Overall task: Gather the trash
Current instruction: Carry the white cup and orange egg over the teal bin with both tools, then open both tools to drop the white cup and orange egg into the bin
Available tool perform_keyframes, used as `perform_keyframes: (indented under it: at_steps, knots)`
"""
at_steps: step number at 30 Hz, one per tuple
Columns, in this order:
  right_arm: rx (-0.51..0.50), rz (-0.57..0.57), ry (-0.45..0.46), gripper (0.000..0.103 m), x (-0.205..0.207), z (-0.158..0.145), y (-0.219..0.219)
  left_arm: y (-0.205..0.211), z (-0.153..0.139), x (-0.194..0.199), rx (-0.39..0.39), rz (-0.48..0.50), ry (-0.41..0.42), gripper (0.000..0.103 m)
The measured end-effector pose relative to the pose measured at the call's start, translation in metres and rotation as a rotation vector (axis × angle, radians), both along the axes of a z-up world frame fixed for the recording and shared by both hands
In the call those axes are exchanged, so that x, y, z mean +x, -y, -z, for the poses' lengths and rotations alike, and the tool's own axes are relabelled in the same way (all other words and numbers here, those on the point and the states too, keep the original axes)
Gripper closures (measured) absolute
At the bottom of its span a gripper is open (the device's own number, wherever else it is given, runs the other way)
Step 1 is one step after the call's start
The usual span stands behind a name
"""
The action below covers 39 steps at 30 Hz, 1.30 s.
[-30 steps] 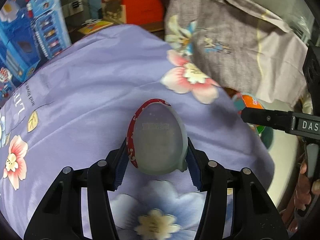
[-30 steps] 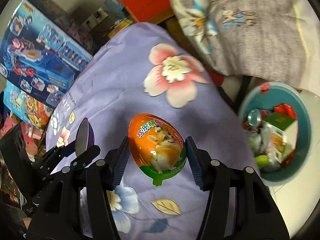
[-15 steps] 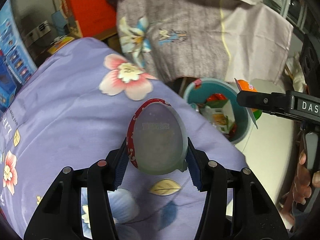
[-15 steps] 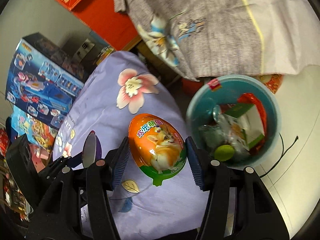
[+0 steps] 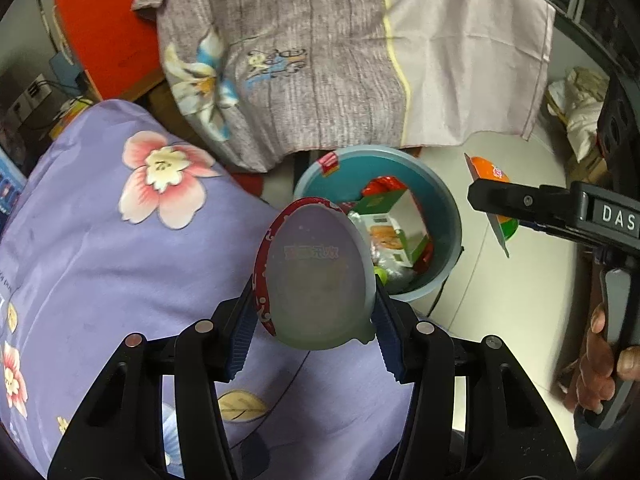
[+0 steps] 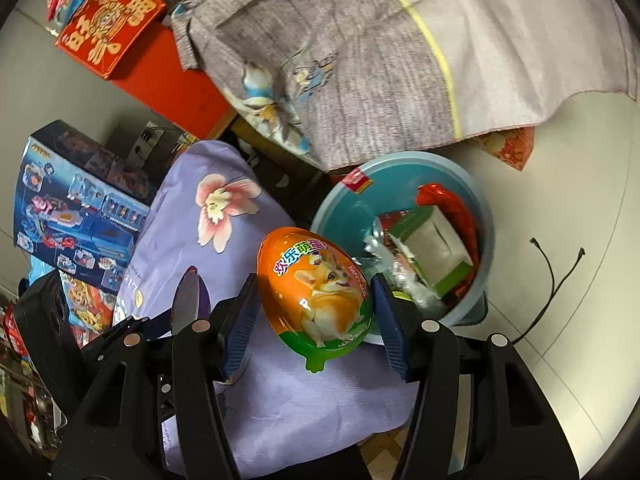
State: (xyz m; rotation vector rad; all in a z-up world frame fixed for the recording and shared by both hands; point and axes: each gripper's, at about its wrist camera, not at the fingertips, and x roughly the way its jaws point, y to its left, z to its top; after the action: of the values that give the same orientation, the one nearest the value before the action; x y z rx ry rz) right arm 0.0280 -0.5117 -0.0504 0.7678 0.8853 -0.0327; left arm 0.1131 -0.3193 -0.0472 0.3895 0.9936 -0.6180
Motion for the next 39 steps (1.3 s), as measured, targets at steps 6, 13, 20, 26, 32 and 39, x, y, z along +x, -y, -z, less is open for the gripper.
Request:
perform_keyframes:
  at_steps: [6, 13, 20, 26, 32, 39]
  knots:
    - [0.009, 0.023, -0.043, 0.049, 0.003, 0.016, 0.014, 0.022, 0.014, 0.01, 0.01, 0.032, -0.021, 0.049]
    - [0.013, 0.04, -0.102, 0.049, 0.015, 0.031, 0.029, 0.043, 0.034, 0.027, 0.002, 0.059, -0.069, 0.049]
    - [-0.008, 0.03, -0.16, 0.049, 0.036, 0.039, 0.034, 0.056, 0.045, 0.042, -0.029, 0.067, -0.103, 0.049]
    - [-0.046, 0.043, -0.185, 0.049, 0.046, 0.039, 0.04, 0.068, 0.053, 0.05, -0.042, 0.089, -0.123, 0.049]
    - [-0.054, 0.052, -0.209, 0.049, 0.049, 0.043, 0.045, 0.074, 0.062, 0.058, -0.052, 0.103, -0.156, 0.048]
    - [-0.062, 0.043, -0.228, 0.049, 0.057, 0.045, 0.04, 0.077, 0.065, 0.06, -0.057, 0.116, -0.172, 0.033]
